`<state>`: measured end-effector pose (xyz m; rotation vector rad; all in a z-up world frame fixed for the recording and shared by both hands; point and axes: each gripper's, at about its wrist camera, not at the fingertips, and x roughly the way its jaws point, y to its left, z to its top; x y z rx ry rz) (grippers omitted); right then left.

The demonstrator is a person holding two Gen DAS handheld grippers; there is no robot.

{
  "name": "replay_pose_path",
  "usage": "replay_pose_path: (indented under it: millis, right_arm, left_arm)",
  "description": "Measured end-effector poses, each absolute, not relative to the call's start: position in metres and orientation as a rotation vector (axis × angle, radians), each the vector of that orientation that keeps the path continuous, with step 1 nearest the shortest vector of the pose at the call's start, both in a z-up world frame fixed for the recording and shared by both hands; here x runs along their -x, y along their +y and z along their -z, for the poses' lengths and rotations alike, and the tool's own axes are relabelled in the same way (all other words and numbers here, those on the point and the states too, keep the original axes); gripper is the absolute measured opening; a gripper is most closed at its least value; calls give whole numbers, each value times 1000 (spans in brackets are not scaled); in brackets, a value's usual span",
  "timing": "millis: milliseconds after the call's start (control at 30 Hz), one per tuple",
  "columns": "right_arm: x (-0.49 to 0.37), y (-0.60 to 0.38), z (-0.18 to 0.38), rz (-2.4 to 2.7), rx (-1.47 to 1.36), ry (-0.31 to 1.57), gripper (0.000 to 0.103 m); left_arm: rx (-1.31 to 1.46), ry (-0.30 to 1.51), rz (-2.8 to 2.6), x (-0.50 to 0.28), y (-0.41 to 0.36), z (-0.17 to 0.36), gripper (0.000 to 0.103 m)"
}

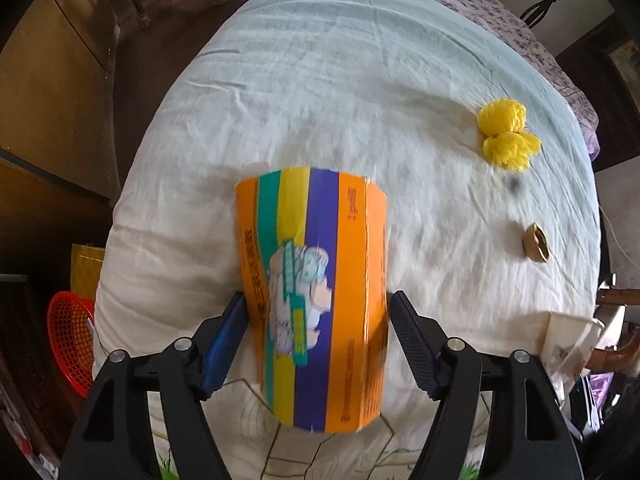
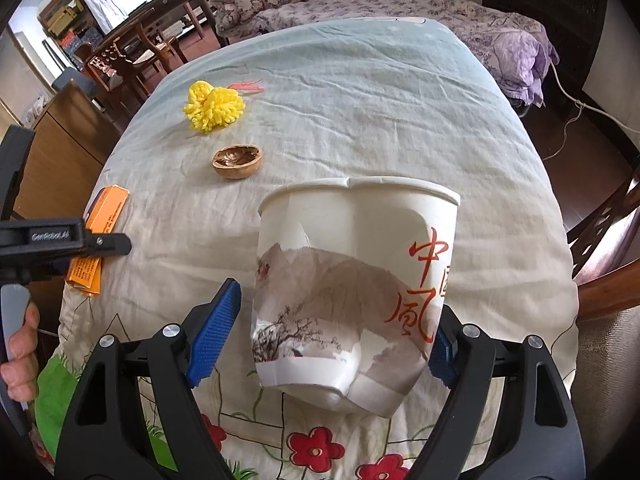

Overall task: Collect trash
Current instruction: 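Carry the snack box and paper cup over the red wastebasket with both tools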

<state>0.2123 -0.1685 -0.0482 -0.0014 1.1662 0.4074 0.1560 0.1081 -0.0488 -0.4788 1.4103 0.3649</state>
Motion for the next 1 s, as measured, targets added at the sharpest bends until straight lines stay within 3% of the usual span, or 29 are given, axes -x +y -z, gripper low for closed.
replay_pose_path:
  millis: [67,133,200,233,367,1000]
  right_arm:
    - [-212,-168,48,-408,-2,1166,80]
    - [-212,-169,48,-410,-6,1164,80]
    - [-211,-169,48,-399,5,1159,76]
    - [-210,-169,47,-393,12,1154,68]
    - [-206,-174,43,-406,-10,1130,68]
    - [-162,-159,21,-536,-41,1098,68]
  left_arm:
    - [481,1401,-376,-159,108,49,71]
    - [459,1395,-383,-163,107,48,62]
    - [433,1391,-374,-164,104,47,59]
    - [423,1388,-370,-164,102,46,57]
    - [410,1378,-355,-159,96,42,53]
    - [396,1304,-231,-96,82,-4,53]
